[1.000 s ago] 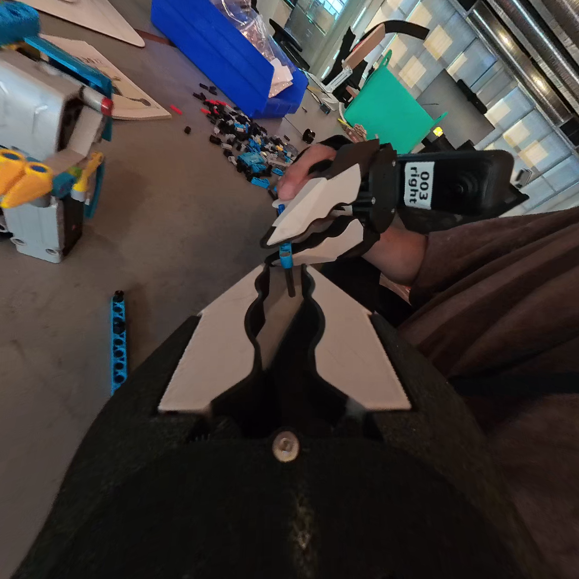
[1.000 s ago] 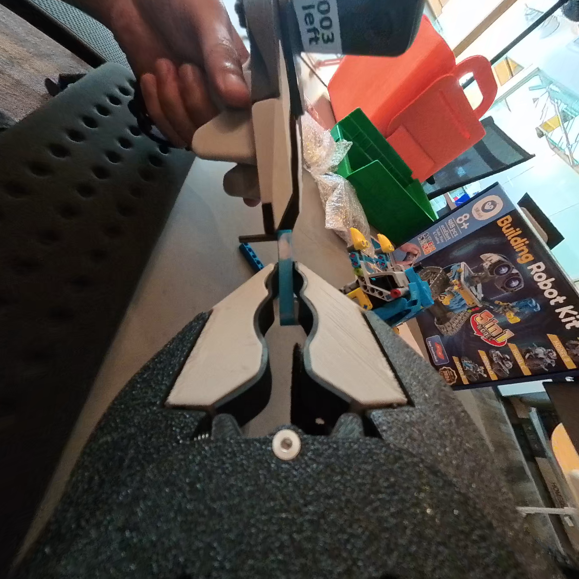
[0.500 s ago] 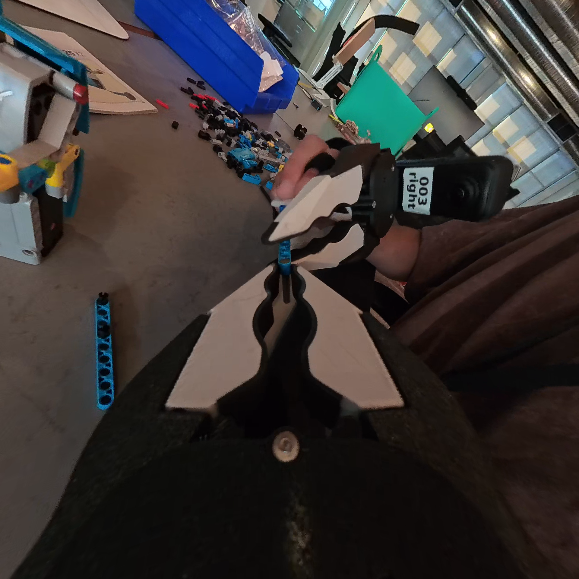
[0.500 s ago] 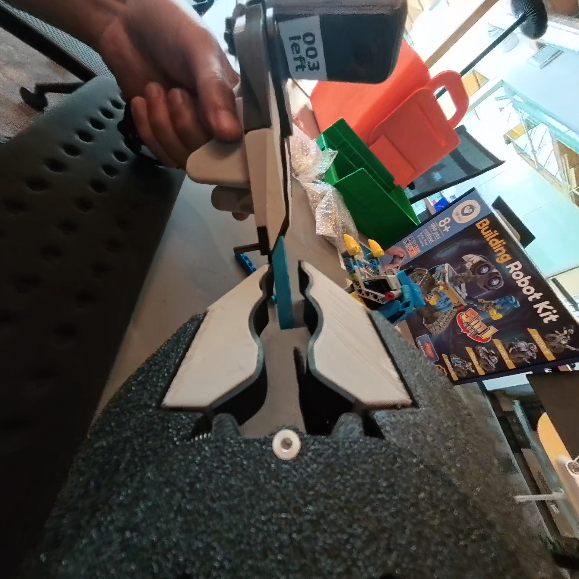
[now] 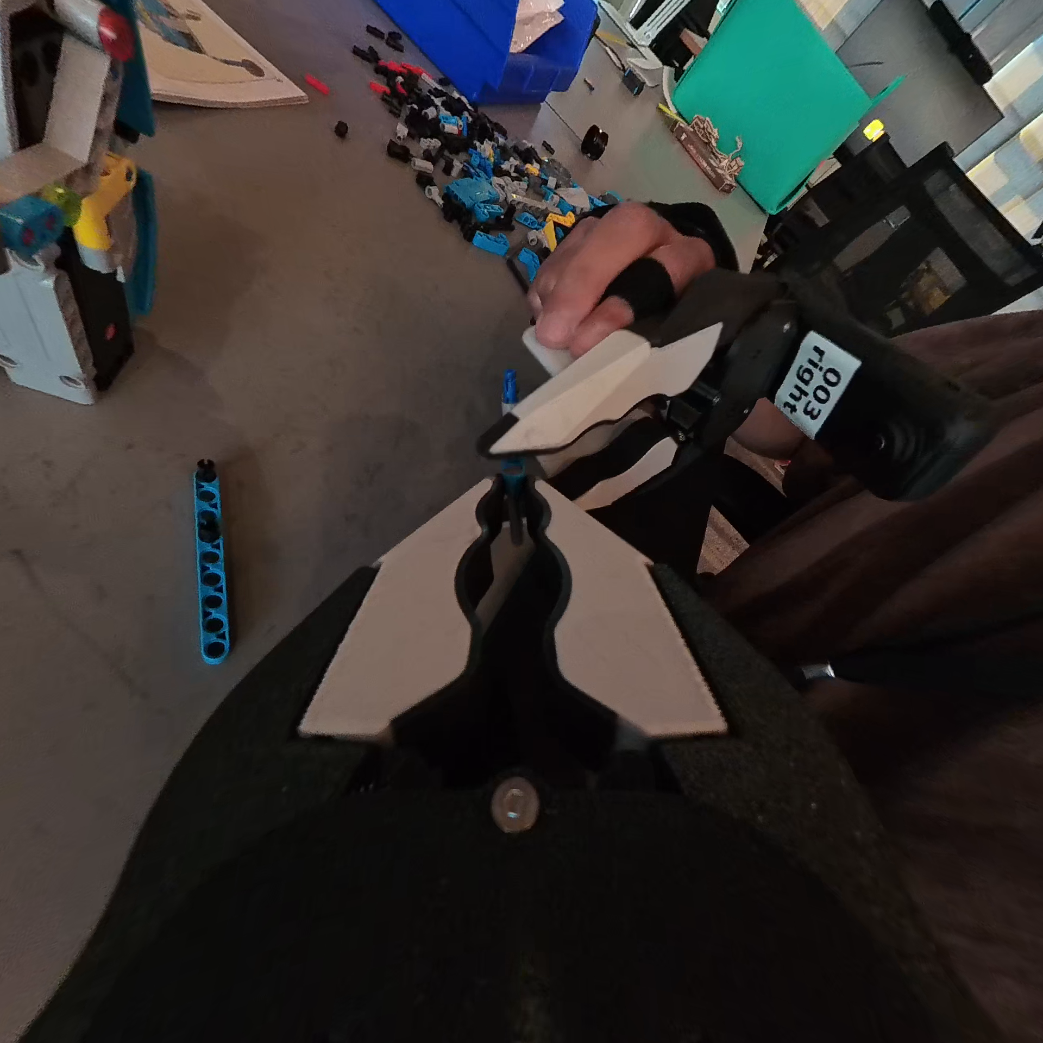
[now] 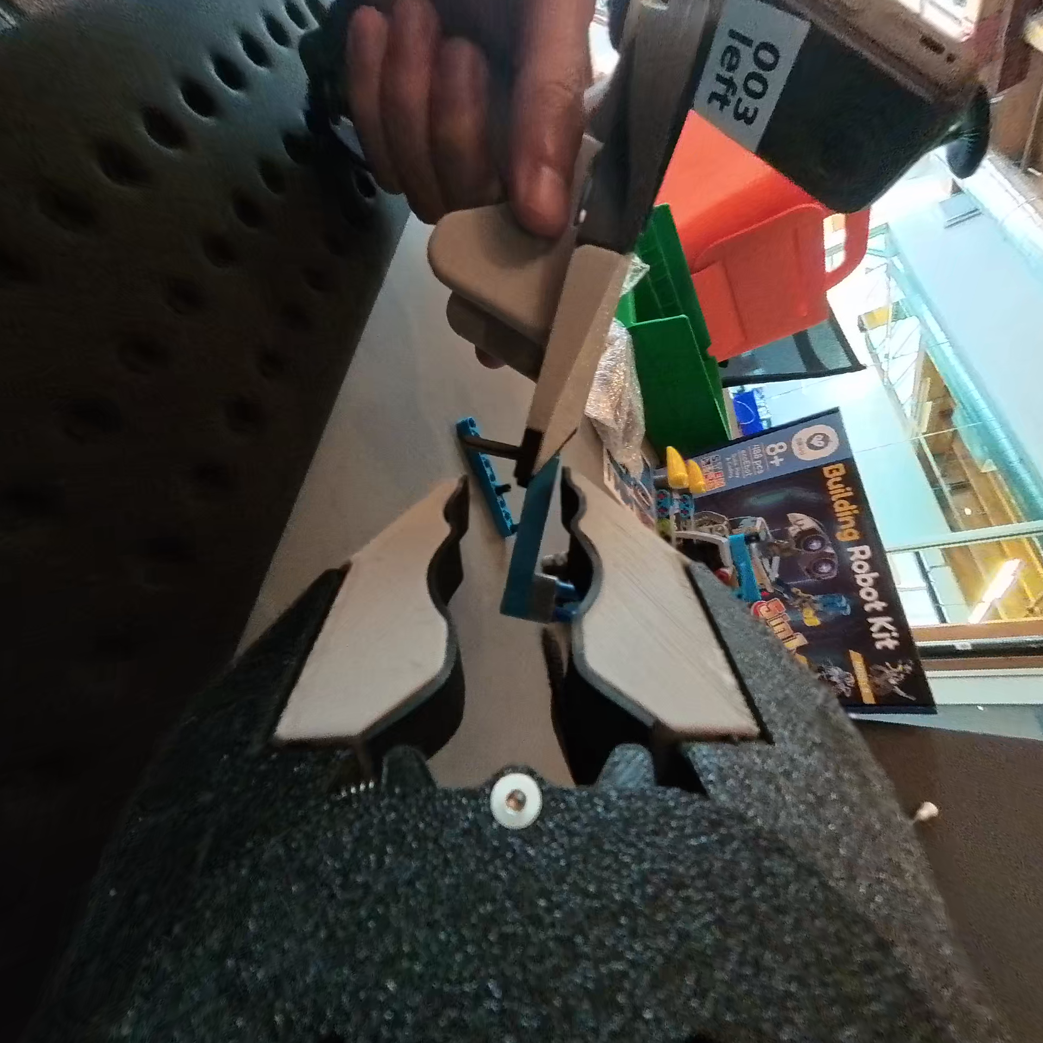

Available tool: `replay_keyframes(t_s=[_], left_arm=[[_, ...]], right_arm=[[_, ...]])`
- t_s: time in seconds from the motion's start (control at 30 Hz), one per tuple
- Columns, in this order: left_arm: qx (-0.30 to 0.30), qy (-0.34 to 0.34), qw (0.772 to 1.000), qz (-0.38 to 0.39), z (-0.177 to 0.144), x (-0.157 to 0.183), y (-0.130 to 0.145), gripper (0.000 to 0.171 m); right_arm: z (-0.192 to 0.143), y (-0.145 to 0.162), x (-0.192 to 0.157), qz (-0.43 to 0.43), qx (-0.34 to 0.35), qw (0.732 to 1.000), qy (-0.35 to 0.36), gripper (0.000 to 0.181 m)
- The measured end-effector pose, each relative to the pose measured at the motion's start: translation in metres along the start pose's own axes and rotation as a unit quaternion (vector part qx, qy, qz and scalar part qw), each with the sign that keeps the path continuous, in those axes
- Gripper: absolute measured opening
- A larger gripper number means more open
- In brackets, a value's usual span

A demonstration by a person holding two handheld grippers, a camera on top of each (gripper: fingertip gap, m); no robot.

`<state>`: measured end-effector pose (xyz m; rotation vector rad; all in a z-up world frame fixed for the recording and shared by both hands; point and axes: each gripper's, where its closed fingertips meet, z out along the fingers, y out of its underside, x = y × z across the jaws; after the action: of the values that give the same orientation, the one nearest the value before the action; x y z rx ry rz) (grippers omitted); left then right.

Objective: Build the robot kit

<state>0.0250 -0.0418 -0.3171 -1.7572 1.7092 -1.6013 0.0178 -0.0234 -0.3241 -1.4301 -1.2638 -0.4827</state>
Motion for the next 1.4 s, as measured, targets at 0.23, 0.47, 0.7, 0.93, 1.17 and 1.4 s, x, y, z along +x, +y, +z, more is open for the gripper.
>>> replay_keyframes(t_s=[0.23, 0.47, 0.7, 0.93, 1.17, 1.4], left_arm=[[-0.013, -0.035, 0.999, 0.015, -0.002, -0.010, 0.006, 0.005], [0.057, -0.043, 0.997, -0.005, -0.018, -0.022, -0.014, 0.006], [0.133, -0.021, 0.989, -0.066, -0.038, -0.041, -0.027, 0.007], [0.142, -0.037, 0.987, -0.062, -0.040, -0.045, -0.028, 0.007], [0.168, -0.047, 0.981, -0.085, -0.043, -0.058, -0.037, 0.007], [0.150, -0.033, 0.984, -0.087, -0.040, -0.055, -0.032, 0.007]], right_arm=[[0.006, -0.008, -0.014, 0.060, 0.007, 0.997, -0.044, 0.045], [-0.006, 0.004, 0.035, 0.182, 0.037, 0.983, 0.012, 0.055], [-0.016, 0.112, 0.090, 0.409, -0.057, 0.906, 0.098, 0.059], [-0.021, 0.176, 0.070, 0.564, -0.120, 0.816, 0.043, 0.059], [-0.027, 0.199, 0.065, 0.542, -0.182, 0.818, 0.054, 0.054], [-0.022, 0.188, 0.060, 0.559, -0.156, 0.814, 0.028, 0.048]])
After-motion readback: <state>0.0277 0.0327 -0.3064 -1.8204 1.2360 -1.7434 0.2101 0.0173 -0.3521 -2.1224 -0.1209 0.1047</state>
